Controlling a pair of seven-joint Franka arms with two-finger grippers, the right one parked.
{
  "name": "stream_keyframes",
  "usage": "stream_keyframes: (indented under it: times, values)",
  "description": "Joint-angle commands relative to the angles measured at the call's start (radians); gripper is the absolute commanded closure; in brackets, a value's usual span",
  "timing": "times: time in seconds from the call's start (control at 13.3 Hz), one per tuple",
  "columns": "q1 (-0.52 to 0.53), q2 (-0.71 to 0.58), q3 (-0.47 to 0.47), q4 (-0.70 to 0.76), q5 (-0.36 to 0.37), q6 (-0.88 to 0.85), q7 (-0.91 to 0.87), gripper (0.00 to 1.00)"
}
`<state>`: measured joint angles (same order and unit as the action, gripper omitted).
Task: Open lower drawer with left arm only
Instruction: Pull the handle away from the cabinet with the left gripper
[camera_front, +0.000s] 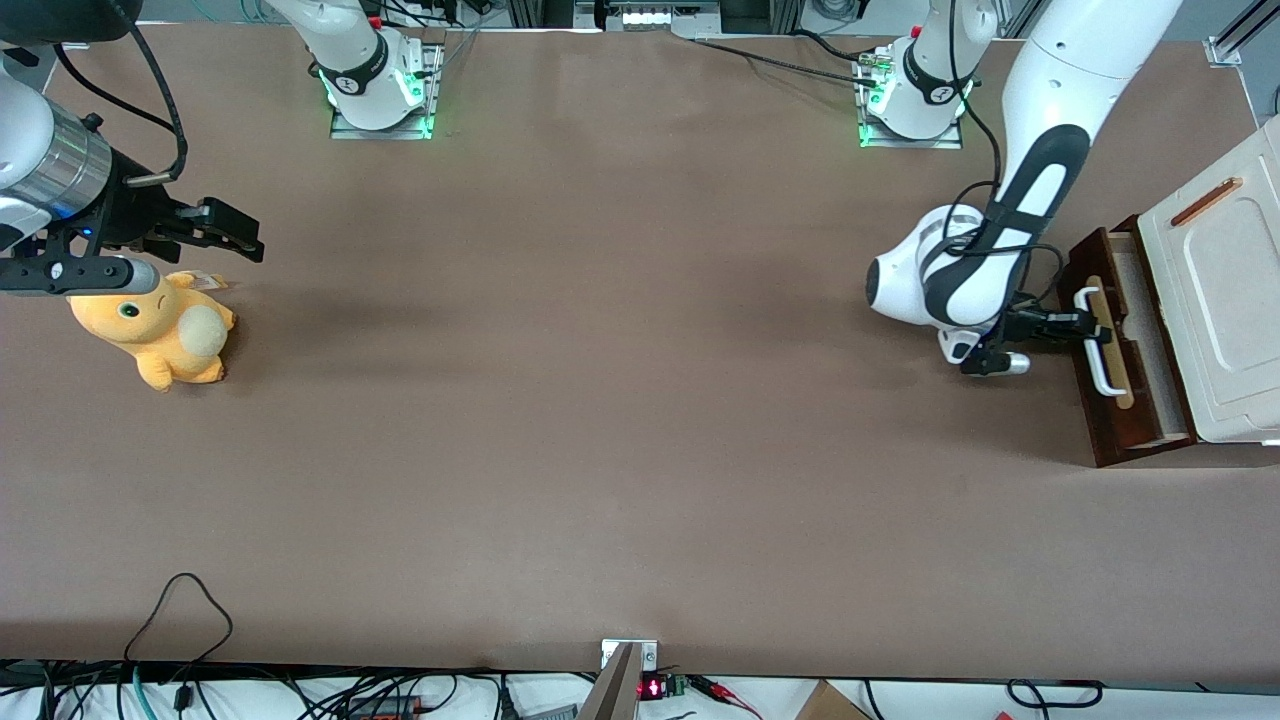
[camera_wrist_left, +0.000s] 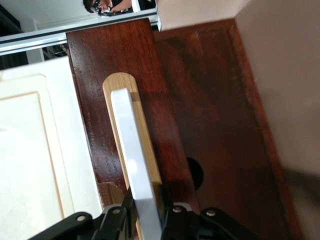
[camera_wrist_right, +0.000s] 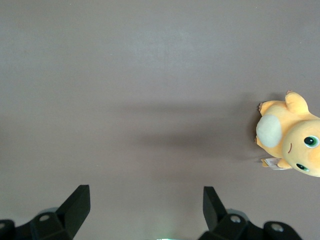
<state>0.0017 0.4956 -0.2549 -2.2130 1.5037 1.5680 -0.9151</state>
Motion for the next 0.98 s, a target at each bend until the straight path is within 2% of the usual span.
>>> stream_keyframes:
  times: [0.0,0.9]
  values:
    - [-0.048,0.006,-0.033,0.053,-0.043,0.013,0.025,1.0]
    - [-0.071,0.008,-0.06,0.053,-0.072,0.006,0.03,0.99]
